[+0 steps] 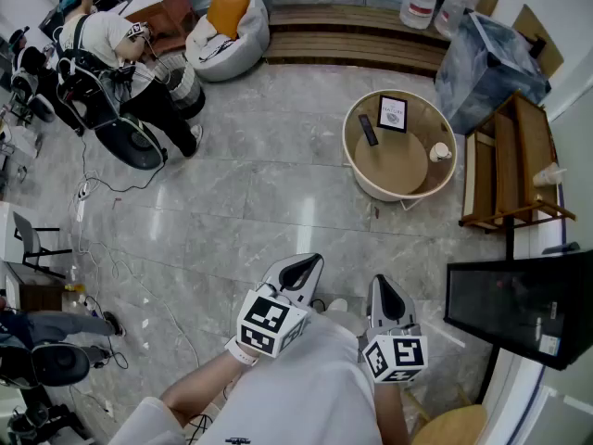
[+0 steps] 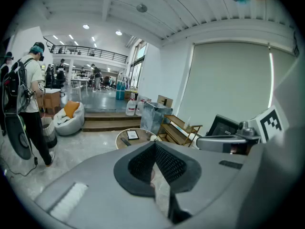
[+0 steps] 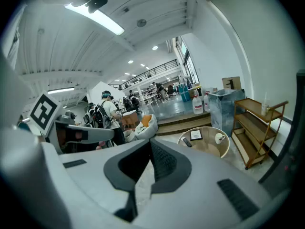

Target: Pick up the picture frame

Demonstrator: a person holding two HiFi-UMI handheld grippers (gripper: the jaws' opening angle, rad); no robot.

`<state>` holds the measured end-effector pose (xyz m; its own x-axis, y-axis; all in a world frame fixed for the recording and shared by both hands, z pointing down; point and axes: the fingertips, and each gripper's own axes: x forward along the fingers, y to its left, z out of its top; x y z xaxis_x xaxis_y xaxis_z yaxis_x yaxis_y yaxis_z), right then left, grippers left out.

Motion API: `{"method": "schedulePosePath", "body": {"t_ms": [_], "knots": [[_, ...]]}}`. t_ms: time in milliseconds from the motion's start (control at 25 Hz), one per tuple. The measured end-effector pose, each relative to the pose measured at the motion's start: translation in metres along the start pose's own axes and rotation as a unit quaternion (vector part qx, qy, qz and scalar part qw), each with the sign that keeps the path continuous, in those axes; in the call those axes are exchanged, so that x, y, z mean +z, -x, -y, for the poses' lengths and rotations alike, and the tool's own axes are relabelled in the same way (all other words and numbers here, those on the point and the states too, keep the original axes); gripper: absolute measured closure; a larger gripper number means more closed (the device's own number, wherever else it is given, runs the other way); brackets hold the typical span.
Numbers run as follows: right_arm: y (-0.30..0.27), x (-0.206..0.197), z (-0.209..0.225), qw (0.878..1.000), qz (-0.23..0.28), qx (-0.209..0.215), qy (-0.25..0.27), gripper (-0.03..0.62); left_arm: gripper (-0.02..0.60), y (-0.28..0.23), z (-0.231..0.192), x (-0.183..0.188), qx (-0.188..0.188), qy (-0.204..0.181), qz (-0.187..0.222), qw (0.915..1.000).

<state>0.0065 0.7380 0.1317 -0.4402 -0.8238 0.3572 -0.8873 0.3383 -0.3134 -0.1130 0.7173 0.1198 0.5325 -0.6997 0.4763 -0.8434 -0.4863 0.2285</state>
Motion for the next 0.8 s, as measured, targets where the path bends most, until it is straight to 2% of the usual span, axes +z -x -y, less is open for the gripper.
{"method": "schedulePosePath", "body": {"t_ms": [160, 320, 480, 640, 800], "knots": [[0.001, 0.005, 0.0, 1.0, -0.001, -0.007, -0.004, 0.589, 0.589, 0.001, 0.004, 0.004, -0.008, 0.001, -0.003, 1.0], [-0.023, 0.015, -0.001, 1.0, -0.005, -0.018, 0.009, 0.589, 0.589, -0.001, -0.017, 0.016, -0.019, -0.009, 0.001, 0.9998], [-0.056, 0.035, -0.012, 0.999, 0.026, -0.035, -0.022, 0.588, 0.589, 0.001, -0.062, 0.03, -0.03, -0.016, 0.001, 0.9994], [-0.096, 0.048, -0.03, 0.998, 0.024, -0.065, 0.012, 0.588, 0.589, 0.007, -0.113, 0.043, -0.039, -0.012, 0.006, 0.9992], [-0.142, 0.047, -0.051, 0.997, 0.024, -0.074, -0.002, 0.588, 0.589, 0.012, -0.166, 0.036, -0.041, -0.007, -0.001, 0.9991]]}}
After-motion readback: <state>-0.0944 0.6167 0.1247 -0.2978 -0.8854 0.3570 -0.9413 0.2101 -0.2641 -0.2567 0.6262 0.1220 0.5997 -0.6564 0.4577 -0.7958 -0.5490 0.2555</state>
